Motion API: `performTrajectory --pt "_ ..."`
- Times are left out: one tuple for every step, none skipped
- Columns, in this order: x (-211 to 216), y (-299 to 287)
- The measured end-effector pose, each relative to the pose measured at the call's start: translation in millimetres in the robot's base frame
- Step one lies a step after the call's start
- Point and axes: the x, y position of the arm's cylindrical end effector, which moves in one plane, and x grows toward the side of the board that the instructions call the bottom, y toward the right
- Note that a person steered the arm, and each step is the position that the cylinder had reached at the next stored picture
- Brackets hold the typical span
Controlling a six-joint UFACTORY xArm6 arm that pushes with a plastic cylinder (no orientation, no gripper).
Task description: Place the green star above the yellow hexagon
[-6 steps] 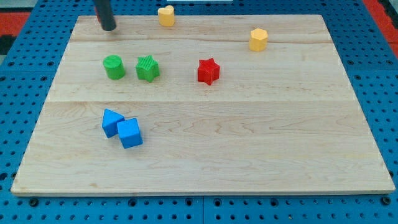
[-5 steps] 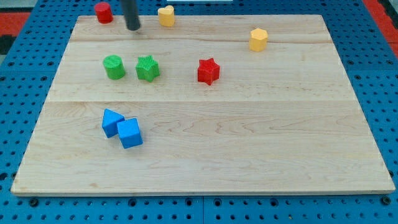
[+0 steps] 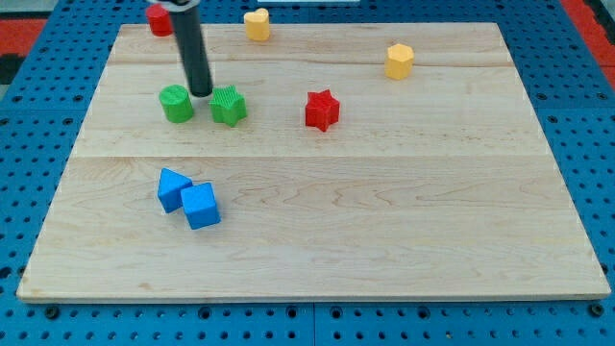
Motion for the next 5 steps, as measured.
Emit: performTrajectory --pt "26 23" --pt "31 35" --pt "31 35" --pt "33 36" --pt "33 36"
